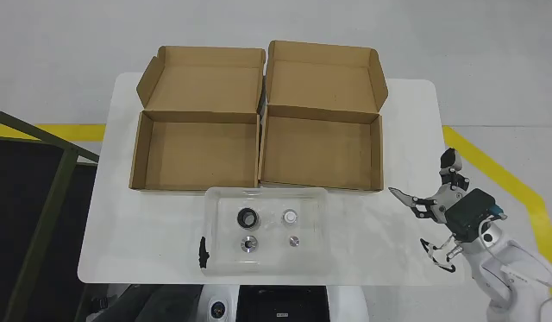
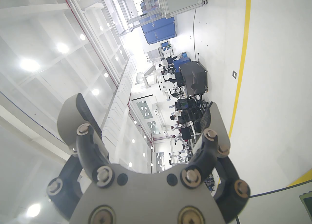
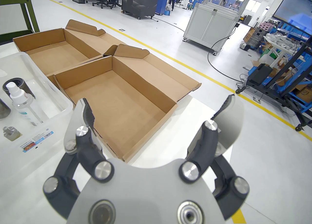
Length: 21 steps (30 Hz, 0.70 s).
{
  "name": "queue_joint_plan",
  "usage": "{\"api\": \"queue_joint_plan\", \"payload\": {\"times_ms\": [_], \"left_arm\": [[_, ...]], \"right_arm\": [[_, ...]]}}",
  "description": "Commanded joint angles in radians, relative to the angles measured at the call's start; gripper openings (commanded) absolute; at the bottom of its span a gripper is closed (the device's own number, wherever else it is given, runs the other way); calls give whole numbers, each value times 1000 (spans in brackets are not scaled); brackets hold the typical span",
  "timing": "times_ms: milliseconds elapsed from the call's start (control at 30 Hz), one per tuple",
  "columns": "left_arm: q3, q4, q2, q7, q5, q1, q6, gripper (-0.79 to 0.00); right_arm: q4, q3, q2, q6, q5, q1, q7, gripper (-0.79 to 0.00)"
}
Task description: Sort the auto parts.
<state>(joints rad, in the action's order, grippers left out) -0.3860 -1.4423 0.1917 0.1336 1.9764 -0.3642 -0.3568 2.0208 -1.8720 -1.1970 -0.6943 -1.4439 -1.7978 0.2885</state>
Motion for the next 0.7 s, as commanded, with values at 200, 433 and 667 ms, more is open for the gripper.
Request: {"api": "queue_joint_plan", "payload": {"times_ms": [200, 433, 667], "left_arm": [[0, 0, 0, 0, 0, 0, 0, 0], [0, 0, 0, 0, 0, 0, 0, 0], [0, 0, 0, 0, 0, 0, 0, 0]], "right_arm": [[0, 0, 0, 0, 0, 0, 0, -1], [-1, 1, 0, 2, 2, 0, -2, 0], [17, 55, 6, -59, 28, 24, -114, 0]]}}
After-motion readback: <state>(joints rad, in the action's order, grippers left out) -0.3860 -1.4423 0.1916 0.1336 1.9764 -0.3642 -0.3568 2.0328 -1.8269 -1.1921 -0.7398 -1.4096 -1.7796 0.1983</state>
